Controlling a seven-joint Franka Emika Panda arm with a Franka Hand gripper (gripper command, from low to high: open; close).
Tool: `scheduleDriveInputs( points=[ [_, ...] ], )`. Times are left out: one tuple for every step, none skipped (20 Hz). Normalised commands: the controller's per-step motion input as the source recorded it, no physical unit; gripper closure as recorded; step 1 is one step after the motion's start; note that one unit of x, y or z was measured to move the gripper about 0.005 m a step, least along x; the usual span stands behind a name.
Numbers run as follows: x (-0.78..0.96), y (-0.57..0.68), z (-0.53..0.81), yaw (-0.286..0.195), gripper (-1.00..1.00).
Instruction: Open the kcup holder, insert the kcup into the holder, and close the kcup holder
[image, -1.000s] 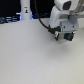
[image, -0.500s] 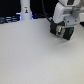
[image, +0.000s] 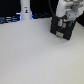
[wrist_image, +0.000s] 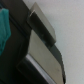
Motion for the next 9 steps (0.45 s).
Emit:
scheduleDriveInputs(
  points=[
    [-0.33,0.45,0.41,0.052,-1.0],
    [-0.02,0.31,0.67,0.049,-1.0],
    [0.12,0.15,0.87,0.025,-1.0],
    [0.22,0.06,0.95,0.008,-1.0],
    [0.25,0.07,0.94,0.004,-1.0],
    [0.23,0.04,0.82,-0.003,-1.0],
    [0.19,0.04,0.77,-0.004,-1.0],
    [0.11,0.24,0.98,-0.006,-1.0],
    [0.1,0.2,0.95,-0.008,-1.0]
  ],
)
